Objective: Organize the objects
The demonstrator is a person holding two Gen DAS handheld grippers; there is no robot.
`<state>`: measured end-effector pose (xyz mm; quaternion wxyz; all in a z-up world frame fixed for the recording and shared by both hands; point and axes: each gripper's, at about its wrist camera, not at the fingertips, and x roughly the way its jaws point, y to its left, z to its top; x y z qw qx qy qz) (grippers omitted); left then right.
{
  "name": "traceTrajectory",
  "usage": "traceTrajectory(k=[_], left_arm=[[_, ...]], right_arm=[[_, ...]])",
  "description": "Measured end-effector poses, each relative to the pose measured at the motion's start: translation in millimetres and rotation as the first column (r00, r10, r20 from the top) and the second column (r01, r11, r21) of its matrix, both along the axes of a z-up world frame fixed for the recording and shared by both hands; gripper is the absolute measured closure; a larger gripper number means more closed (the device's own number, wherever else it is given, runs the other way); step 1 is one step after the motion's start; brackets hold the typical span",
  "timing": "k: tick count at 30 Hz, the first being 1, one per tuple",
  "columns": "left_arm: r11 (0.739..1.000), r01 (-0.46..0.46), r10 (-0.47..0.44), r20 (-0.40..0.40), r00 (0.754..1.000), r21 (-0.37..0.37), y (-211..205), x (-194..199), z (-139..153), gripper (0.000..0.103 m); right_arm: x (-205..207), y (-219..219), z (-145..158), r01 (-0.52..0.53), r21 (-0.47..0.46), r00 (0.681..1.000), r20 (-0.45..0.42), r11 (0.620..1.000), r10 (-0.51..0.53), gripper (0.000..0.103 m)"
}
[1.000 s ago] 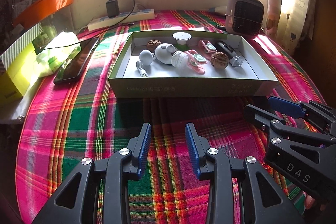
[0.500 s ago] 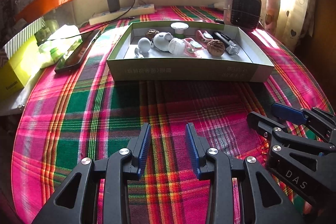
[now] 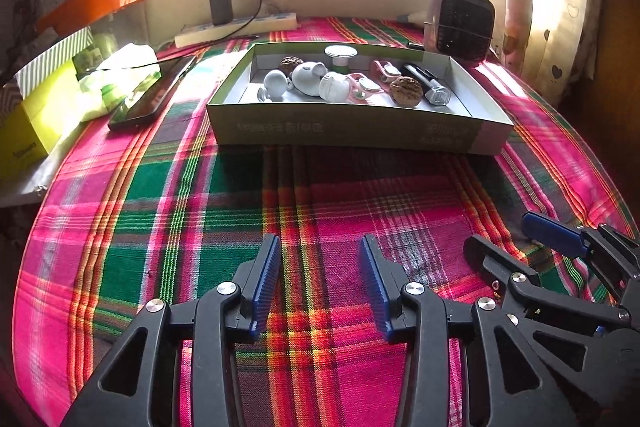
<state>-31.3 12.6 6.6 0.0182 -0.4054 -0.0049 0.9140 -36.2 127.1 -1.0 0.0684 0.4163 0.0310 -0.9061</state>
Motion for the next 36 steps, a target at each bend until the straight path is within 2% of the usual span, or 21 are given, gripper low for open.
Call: traceTrajectory(k=[18,36], left_arm=[[1.000,-0.003,0.003,-0.003,1.000,-0.006,1.8,5.4,-0.6,0.063],[1.000,0.002,-0.002,-0.003,1.000,-0.005,1.4,5.9,-1.1,0.063]], right_arm=[[6.0,6.8,-2.1,0.019,-0.008,0.999,-0.041,1.000,-0.020,0.046],[6.2,6.4,-2.1,0.020,-0.011,0.999,-0.042,1.000,-0.020,0.045]])
